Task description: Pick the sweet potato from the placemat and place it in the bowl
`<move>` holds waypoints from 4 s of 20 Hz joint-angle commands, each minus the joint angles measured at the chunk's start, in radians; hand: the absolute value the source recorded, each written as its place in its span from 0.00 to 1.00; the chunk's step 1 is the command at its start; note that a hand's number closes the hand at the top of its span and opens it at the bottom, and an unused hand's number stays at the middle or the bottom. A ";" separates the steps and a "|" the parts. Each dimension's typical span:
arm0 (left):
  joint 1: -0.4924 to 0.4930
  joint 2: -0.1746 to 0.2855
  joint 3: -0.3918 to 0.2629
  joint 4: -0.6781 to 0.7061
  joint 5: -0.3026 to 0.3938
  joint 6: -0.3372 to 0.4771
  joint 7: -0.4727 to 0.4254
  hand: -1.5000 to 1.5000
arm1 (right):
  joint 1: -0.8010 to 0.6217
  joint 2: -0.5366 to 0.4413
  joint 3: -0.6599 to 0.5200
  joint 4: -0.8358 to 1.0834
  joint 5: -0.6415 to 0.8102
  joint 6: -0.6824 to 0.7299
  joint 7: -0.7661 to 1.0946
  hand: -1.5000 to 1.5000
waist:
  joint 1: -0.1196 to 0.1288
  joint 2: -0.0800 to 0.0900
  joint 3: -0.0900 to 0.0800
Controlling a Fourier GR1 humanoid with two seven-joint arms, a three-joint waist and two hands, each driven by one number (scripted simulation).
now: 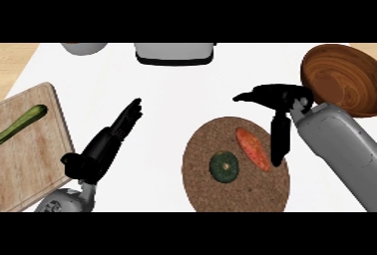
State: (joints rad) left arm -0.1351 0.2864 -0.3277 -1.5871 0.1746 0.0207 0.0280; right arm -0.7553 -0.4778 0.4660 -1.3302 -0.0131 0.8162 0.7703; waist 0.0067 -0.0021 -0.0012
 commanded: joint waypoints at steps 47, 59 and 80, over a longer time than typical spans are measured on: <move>-0.026 -0.174 0.170 0.085 -0.157 -0.165 0.009 0.50 | 0.261 0.206 -0.097 0.200 0.850 -0.327 -0.620 1.00 | -0.001 0.005 0.001; -0.037 -0.215 0.181 0.051 -0.209 -0.152 0.047 0.50 | 0.243 0.235 -0.198 0.161 0.949 -0.376 -0.633 1.00 | -0.006 0.002 0.001; 0.050 -0.190 0.182 -0.067 -0.181 -0.199 0.091 0.50 | 0.181 0.193 -0.588 -0.193 0.838 -0.708 -0.504 1.00 | -0.002 0.000 0.002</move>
State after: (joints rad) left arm -0.1050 0.0910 -0.1371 -1.6080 -0.0095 -0.1697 0.0899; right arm -0.5372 -0.2858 -0.0213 -1.5172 0.8901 0.1401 0.2611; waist -0.0079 -0.0037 -0.0001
